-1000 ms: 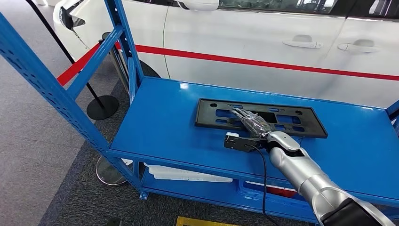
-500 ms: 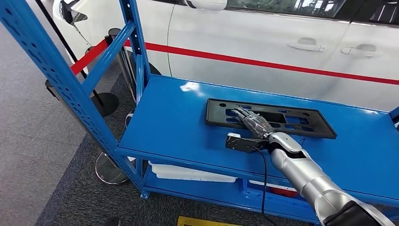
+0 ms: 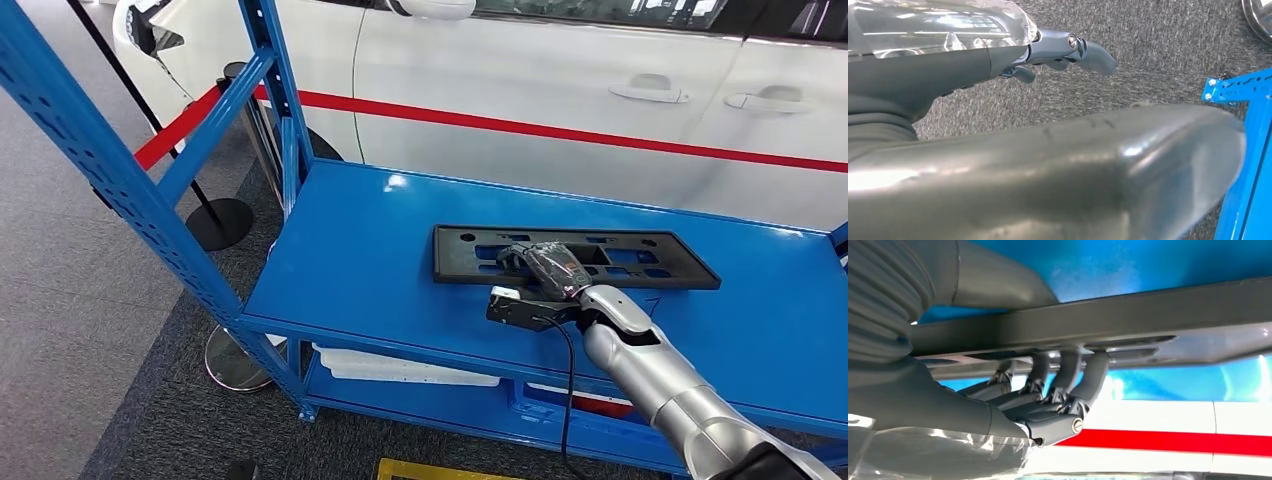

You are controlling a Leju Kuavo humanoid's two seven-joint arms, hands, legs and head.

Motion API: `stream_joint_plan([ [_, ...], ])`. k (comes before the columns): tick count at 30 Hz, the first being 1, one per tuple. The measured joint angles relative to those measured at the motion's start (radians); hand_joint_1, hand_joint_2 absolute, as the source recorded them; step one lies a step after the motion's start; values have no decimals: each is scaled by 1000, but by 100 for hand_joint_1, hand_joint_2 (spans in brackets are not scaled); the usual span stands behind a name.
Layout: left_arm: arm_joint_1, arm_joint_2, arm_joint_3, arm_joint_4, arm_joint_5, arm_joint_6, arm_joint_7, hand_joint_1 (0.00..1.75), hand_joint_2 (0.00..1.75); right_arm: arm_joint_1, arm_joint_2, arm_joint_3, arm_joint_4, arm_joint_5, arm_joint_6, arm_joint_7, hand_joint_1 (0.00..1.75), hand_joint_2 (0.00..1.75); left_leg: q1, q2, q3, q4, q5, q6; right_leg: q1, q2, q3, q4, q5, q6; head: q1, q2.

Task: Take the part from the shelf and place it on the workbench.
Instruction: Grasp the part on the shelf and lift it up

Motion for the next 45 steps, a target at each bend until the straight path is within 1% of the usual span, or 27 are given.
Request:
stream_joint_plan([
  [9,-2,0,0,0,0,0,4,0,0,24,-21,0,-73,-11,13,-6,175,175,1,1,1,-1,0,-3,1,1,0,1,-1,-4,0,0],
  [15,-2,0,0,0,0,0,3,0,0,59,-55,0,-157,-19,17,-5,175,175,1,1,1,-1,0,-3,1,1,0,1,0,-5,0,0],
  [20,-3,0,-3,0,-17,-1,2,0,0,61,-68,-7,-187,-19,4,14,175,175,1,1,1,-1,0,-4,1,2,0,1,0,-5,0,0],
  [23,-6,0,-13,0,-38,-10,-8,0,0,59,-69,-14,-192,13,-26,30,175,175,1,1,1,-1,1,-4,1,1,0,2,0,-5,0,0],
  [27,-8,0,-32,0,-59,-17,-35,0,0,51,-99,-29,-226,141,-108,71,175,175,1,-1,-1,-1,1,-5,1,0,-1,2,0,-5,0,0],
  [29,-8,1,-39,0,-68,-13,-41,0,0,18,-118,-47,-241,187,-129,88,175,175,1,0,-2,-1,1,-5,0,1,-3,4,1,-5,0,0],
  [31,-9,1,-46,0,-79,-4,-43,0,0,-48,-123,-74,-242,209,-124,96,175,175,0,1,-4,-1,2,-5,-1,3,-6,5,2,-5,0,0],
  [34,-11,1,-56,0,-83,12,-50,0,0,-167,-115,-111,-226,221,-87,97,175,175,-1,2,-5,0,2,-5,-1,4,-7,5,3,-5,0,0],
  [36,-14,1,-59,0,-81,20,-65,0,0,-227,-105,-119,-213,224,-66,92,175,175,-1,1,-4,0,3,-6,-1,3,-7,5,3,-5,0,0],
  [38,-18,0,-60,0,-76,17,-82,0,0,-260,-94,-119,-199,223,-56,84,175,175,0,0,-5,-1,3,-6,0,1,-7,5,2,-6,0,0],
  [41,-24,-2,-60,0,-70,-6,-107,0,0,-272,-87,-117,-180,200,-66,68,175,175,1,-2,-5,-1,4,-7,1,-1,-7,5,2,-6,0,0],
  [45,-24,-2,-60,0,-70,4,-118,0,175,-252,-87,-109,-157,168,-96,53,175,175,1,-2,-5,-1,4,-8,1,0,-7,5,2,-7,0,0],
])
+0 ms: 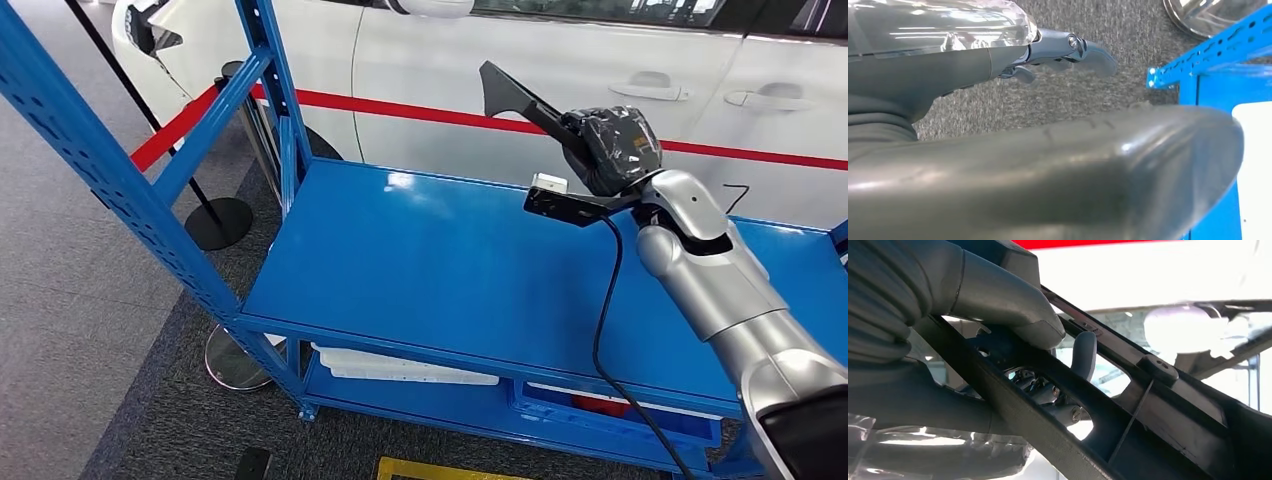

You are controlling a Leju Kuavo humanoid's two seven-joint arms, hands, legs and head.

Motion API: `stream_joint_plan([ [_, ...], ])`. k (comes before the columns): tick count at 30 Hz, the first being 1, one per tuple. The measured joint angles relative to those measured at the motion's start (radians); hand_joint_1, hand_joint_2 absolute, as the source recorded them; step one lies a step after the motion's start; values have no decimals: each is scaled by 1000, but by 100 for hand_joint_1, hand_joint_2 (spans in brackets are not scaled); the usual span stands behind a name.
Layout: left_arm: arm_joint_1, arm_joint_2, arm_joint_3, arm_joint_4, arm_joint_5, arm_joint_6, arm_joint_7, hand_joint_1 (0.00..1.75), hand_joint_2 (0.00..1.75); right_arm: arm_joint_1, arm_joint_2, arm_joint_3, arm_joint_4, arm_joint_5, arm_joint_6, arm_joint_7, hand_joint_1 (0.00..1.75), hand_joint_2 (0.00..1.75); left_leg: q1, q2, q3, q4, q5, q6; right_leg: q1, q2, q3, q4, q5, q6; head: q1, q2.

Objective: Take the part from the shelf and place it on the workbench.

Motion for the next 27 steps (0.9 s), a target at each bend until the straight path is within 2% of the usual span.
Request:
stream_joint_plan([
  [14,2,2,-4,0,-9,27,17,0,175,24,4,23,57,-36,-19,-8,175,175,0,0,0,0,0,0,0,0,0,0,0,0,0,0],
  [27,6,3,-10,0,-15,-30,20,0,175,78,4,27,48,-23,-58,12,175,175,0,0,0,0,0,0,0,0,0,0,0,0,0,0],
])
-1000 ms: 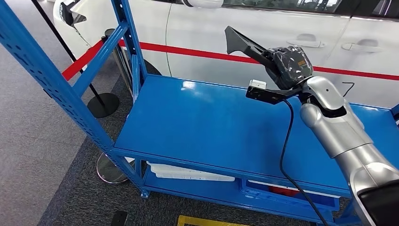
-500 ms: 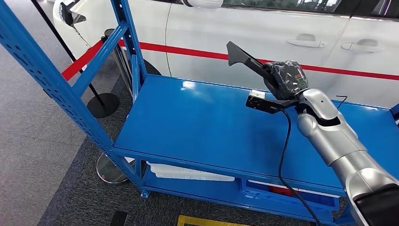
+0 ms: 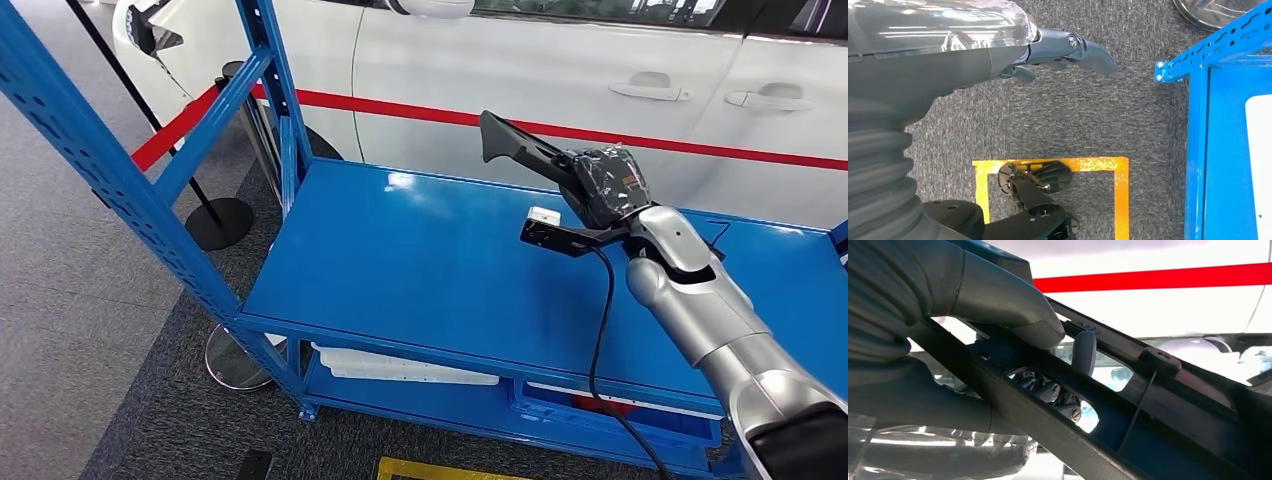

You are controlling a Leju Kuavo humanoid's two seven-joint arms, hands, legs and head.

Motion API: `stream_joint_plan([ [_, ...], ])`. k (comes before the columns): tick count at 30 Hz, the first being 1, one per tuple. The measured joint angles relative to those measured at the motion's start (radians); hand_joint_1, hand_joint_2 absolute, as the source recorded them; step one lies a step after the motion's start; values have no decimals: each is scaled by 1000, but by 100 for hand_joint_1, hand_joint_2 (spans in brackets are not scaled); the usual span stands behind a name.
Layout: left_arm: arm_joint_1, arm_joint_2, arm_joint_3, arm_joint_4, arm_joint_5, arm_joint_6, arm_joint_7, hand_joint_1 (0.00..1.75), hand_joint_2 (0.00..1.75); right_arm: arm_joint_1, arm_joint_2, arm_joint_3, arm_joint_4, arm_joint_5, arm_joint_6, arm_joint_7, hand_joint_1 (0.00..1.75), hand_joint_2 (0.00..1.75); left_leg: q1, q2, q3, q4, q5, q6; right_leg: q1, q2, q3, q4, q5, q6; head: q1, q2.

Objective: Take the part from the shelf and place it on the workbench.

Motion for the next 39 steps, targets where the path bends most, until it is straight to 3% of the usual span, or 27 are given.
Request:
stream_joint_plan([
  [12,0,5,-19,0,-24,15,0,0,175,6,-12,-15,-60,99,-17,46,175,175,0,0,0,0,0,0,0,0,0,0,0,0,0,0],
  [26,-7,7,-18,0,4,4,30,0,175,-187,-21,-32,-140,80,101,48,175,175,0,0,0,0,0,0,0,0,-1,1,0,0,0,0],
  [39,-14,7,-18,0,-10,-6,32,0,175,-200,-15,-9,-118,81,61,44,175,175,-2,0,-1,2,-1,1,-1,0,-1,0,0,1,0,0],
])
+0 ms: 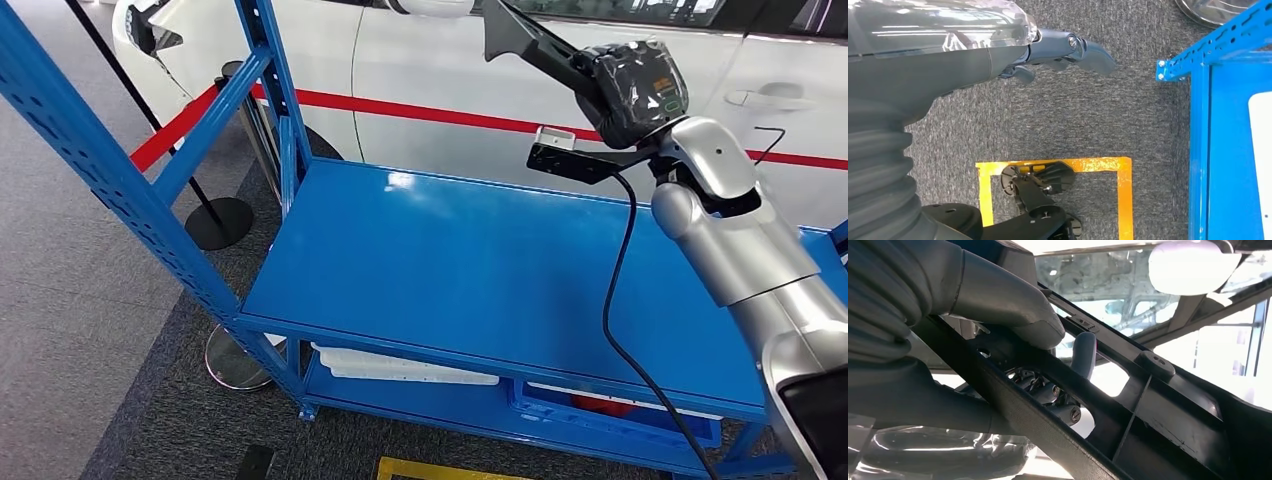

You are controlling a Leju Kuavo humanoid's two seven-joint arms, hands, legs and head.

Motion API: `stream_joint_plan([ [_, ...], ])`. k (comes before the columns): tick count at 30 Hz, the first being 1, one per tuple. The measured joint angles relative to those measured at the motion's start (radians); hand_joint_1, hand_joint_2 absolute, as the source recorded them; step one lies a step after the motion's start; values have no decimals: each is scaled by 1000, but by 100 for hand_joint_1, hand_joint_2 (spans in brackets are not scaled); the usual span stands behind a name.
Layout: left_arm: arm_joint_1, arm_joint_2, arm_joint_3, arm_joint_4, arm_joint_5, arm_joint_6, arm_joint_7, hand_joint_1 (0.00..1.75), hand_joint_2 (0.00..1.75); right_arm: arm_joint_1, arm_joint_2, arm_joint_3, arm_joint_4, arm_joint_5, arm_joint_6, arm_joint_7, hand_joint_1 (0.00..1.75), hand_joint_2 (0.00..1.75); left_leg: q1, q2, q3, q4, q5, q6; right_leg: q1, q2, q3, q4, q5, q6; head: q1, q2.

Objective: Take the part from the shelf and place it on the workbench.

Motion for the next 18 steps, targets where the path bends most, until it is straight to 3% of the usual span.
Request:
stream_joint_plan([
  [5,2,5,-4,0,-20,6,0,0,175,31,-3,10,-1,5,-22,9,175,175,0,1,0,-3,6,7,-3,0,0,-2,3,5,0,0],
  [7,1,6,-7,0,-23,10,1,0,175,29,-6,10,-1,-9,-9,7,175,175,7,4,3,-19,20,14,-3,0,-13,27,-25,11,0,0],
  [10,1,6,-11,0,-26,13,2,0,175,28,-8,11,4,-37,-4,-3,175,175,11,7,0,-28,30,17,-10,-1,-79,193,-123,24,0,0],
  [11,2,6,-12,0,-26,13,2,0,175,33,-8,12,7,-43,-7,-5,175,175,12,7,-2,-28,31,15,-14,-1,-98,245,-141,28,0,0],
  [12,3,6,-13,0,-27,13,2,0,175,38,-8,13,10,-47,-8,-7,175,175,13,7,-4,-26,33,13,-18,-2,-103,266,-139,33,0,0],
  [13,3,6,-14,0,-27,13,2,0,175,43,-8,14,13,-51,-10,-8,175,175,17,7,-8,-23,34,10,-23,-2,-89,248,-120,38,0,0],
  [15,4,6,-16,0,-27,15,0,0,175,48,-8,15,17,-56,-14,-8,175,175,24,6,-17,-12,34,-2,-33,-4,-21,124,-63,49,0,0],
  [17,4,7,-18,0,-27,21,-2,0,175,49,-8,15,19,-60,-21,-8,175,175,26,3,-28,-4,37,-19,-31,0,26,28,-33,45,0,0],
  [18,4,7,-18,0,-28,25,-3,0,175,49,-8,15,21,-64,-24,-8,175,175,25,2,-32,-3,41,-28,-27,4,30,14,-33,37,0,0],
])
